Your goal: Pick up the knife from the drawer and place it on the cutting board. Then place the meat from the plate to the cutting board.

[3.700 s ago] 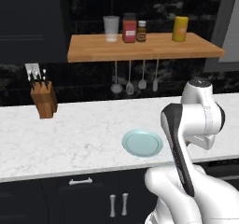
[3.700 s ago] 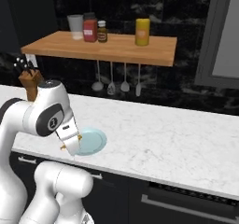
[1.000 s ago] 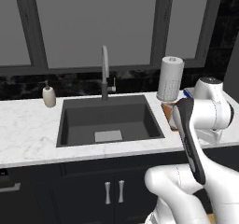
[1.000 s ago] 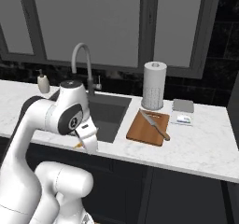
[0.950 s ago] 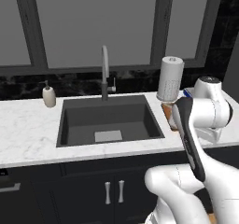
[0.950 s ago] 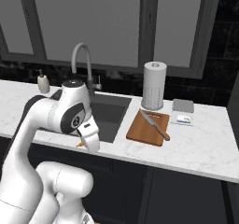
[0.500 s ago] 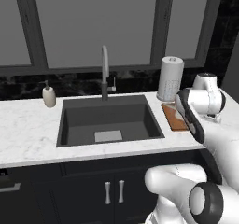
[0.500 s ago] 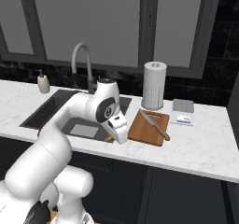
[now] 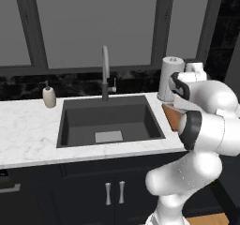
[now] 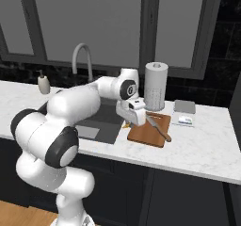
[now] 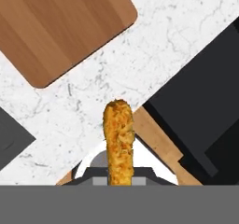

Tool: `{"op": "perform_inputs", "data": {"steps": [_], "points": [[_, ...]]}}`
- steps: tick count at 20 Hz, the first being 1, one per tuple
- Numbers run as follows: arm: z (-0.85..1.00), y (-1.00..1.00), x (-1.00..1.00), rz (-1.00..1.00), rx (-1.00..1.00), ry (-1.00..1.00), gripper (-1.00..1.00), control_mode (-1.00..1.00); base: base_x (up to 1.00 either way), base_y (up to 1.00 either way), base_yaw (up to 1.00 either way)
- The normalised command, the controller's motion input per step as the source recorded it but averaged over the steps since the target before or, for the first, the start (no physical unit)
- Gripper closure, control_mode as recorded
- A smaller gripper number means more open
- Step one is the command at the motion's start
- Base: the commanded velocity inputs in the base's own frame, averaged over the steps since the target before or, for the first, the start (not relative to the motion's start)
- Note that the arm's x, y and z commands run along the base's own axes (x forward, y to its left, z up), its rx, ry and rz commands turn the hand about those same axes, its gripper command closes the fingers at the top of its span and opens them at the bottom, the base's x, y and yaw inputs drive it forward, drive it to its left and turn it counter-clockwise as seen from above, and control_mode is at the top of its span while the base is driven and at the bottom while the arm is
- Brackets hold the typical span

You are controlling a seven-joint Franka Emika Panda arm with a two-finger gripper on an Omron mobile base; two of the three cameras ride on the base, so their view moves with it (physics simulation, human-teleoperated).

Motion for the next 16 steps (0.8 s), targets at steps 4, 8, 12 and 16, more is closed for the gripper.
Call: {"op": "perform_inputs", "data": {"steps": [4,8,12,16], "points": [[-0.20,0.00,0.33,0.00,0.00,0.04,1.00,-1.00,0.00,0.00,0.00],[-0.51,0.00,0.08,0.00,0.00,-0.07,1.00,-1.00,0.00,0.00,0.00],[-0.58,0.00,0.18,0.00,0.00,-0.11,1.00,-1.00,0.00,0.00,0.00],[-0.59,0.00,0.35,0.00,0.00,-0.10,1.00,-1.00,0.00,0.00,0.00]]}}
